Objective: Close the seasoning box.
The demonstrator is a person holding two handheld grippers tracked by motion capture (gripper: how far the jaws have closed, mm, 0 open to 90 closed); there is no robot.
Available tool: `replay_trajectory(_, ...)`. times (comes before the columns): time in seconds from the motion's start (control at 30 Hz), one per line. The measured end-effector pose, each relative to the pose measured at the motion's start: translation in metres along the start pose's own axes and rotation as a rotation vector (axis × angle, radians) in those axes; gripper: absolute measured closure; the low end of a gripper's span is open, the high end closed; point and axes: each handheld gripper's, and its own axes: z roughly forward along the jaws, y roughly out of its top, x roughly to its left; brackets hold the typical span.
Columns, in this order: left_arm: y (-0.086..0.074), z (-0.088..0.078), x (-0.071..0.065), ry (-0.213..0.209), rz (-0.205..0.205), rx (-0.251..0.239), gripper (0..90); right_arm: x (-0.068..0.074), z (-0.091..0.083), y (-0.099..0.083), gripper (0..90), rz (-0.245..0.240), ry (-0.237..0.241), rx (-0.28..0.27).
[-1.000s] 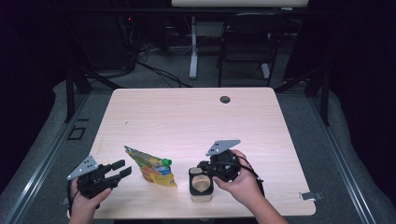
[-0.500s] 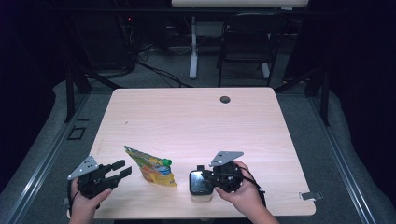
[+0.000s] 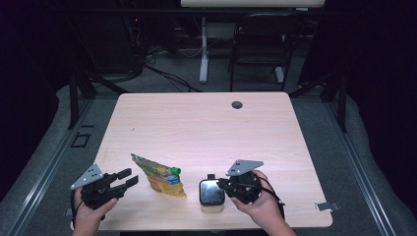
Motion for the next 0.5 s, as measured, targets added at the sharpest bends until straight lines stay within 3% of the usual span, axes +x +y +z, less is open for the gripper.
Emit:
replay_trajectory(0.1,0.000,0.000,0.000,0.002,-0.003,-0.002,54.0,-0.003,-0.005,-0.004,84.6,0.002,-0.020,-0.002)
replay_trajectory(0.5,0.000,-0.001,0.001,0.009,-0.004,-0.004,54.0,-0.023,-0.019,-0.034,83.4,0.100,-0.087,-0.028)
